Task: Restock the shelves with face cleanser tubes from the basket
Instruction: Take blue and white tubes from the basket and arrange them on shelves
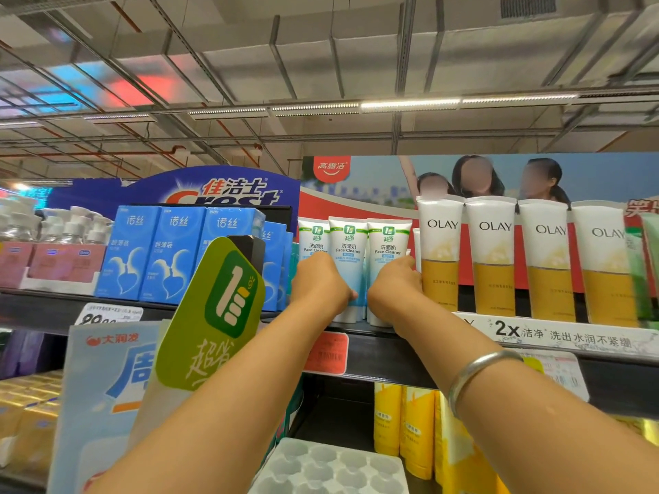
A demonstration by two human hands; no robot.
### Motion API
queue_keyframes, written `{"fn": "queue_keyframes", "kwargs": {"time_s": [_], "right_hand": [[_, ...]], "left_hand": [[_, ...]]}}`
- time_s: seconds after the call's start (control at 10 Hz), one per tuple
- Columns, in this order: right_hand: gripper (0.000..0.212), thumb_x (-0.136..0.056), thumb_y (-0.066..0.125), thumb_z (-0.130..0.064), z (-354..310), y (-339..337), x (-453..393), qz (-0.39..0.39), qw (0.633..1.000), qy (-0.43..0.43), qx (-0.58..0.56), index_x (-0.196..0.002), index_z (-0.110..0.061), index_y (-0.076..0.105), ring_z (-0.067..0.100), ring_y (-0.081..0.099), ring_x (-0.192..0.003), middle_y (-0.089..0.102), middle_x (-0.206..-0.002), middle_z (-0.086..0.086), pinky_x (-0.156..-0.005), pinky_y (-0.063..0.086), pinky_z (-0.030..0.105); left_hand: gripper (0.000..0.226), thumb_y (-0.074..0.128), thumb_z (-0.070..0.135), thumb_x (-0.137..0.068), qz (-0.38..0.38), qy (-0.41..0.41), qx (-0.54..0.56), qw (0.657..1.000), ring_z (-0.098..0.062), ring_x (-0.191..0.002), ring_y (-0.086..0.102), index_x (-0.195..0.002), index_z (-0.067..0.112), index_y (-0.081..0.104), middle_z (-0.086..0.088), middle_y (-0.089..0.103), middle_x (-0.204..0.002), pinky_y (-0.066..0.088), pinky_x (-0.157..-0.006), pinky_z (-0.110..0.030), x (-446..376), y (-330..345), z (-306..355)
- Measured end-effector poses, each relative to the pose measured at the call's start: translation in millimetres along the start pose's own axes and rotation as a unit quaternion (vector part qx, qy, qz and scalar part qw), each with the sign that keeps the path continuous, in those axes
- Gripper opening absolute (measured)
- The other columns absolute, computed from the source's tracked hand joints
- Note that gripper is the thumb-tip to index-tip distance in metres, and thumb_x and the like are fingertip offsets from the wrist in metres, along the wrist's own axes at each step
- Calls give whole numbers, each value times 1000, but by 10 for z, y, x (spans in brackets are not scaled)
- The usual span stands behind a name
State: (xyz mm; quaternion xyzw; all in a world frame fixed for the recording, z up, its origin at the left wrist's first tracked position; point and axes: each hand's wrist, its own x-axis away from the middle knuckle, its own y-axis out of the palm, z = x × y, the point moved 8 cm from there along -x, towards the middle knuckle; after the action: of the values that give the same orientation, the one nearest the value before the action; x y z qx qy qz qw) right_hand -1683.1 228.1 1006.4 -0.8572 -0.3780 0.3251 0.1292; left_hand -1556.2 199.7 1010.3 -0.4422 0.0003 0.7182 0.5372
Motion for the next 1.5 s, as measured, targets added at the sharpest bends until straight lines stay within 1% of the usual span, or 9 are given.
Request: {"fn": "queue_keyframes", "kwargs": {"time_s": [0.3,0.4,0.6,0.7,0.8,0.9,1.0,1.2,1.5], "right_hand": [[52,-88,43,0,-58,-62,123,-2,997,-64,37,-135,13,28,44,37,-127,29,-140,34,-101,37,46],[40,-91,41,-2,-141,-151,238,-12,996,-89,30,-130,8,39,28,45,-107,40,-136,27,-83,35,32],[29,-87,51,-7,-153,-486,511,56,988,-144,-32,-114,-7,58,27,58,-98,56,-103,7,-85,52,40],[21,-88,49,-9,-107,-625,753,66,983,-160,-69,-101,-9,65,27,63,-97,65,-105,11,-86,53,43],[15,-91,49,-9,13,-695,1096,38,978,-158,-127,-92,-12,64,14,62,-72,65,-88,8,-55,52,18],[12,-92,52,-14,291,-670,1480,6,981,-116,-158,-90,-11,64,12,57,-59,62,-73,3,-49,44,19],[16,-92,53,-17,736,-583,1815,-16,987,-54,-152,-79,-18,61,11,59,-60,63,-72,1,-56,46,22],[14,-93,53,-18,1953,-496,2544,-27,982,119,-144,-82,-17,63,4,58,-48,62,-65,-4,-51,46,17],[19,-94,52,-18,3972,-771,3785,-1,921,363,-145,-77,-17,59,7,56,-50,62,-71,1,-52,43,22]], "left_hand": [[34,65,24,-83,27,-6,-1,1000,-31,-109,55,-112,9,55,-11,58,-120,42,-76,-34,27,-100,-20],[29,59,25,-87,72,4,44,996,-30,-107,55,-112,10,56,-10,58,-119,38,-74,-32,77,-254,24],[13,57,24,-86,90,61,214,971,-29,-90,65,-96,17,61,-9,67,-101,53,-80,-38,465,-451,149],[5,57,21,-87,48,72,312,946,-28,-84,67,-84,19,60,-10,67,-95,55,-79,-43,764,-475,165],[15,59,19,-87,-21,58,388,920,-20,-67,69,-73,24,58,-7,69,-85,57,-72,-36,1094,-421,115],[17,59,18,-88,-94,32,431,897,-8,-50,64,-72,24,58,-1,68,-74,55,-62,-29,1459,-255,-5],[17,58,17,-89,-165,-3,448,879,-7,-50,62,-73,22,60,1,66,-69,53,-56,-23,1868,39,-210],[11,58,16,-90,-279,-96,477,828,-5,-49,61,-80,19,64,6,67,-59,52,-51,-17,2763,807,-645],[14,54,13,-92,-475,-224,394,755,-2,-45,58,-83,15,65,4,66,-64,46,-42,-13,4393,2135,-1025]]}}
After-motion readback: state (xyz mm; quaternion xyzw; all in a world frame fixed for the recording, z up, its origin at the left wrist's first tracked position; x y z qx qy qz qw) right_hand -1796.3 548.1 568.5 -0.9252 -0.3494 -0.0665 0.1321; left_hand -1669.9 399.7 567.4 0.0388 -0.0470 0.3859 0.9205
